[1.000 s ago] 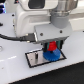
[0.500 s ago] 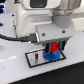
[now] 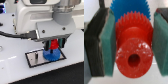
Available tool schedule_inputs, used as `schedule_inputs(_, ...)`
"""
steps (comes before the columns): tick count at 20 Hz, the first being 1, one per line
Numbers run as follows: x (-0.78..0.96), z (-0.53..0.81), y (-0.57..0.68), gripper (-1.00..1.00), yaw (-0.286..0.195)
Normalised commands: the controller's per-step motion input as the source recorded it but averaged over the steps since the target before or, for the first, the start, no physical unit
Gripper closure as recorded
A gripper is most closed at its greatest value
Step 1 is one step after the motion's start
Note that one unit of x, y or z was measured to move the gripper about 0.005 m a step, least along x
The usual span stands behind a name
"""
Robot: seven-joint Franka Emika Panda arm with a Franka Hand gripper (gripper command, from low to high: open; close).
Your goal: Insert the blue gear onto the right peg, followed by the red gear
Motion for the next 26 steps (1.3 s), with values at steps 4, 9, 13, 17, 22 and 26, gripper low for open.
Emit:
schedule_inputs(4, 0.10, -0.08, 0.00, 1.00, 0.000)
schedule_inputs(9, 0.12, -0.02, -0.01, 1.00, 0.000)
schedule_inputs(13, 0.12, 0.32, -0.03, 1.00, 0.000)
schedule_inputs(17, 0.39, 0.30, 0.03, 1.00, 0.000)
schedule_inputs(22, 0.28, 0.16, 0.00, 1.00, 0.000)
schedule_inputs(26, 0.10, -0.06, 0.00, 1.00, 0.000)
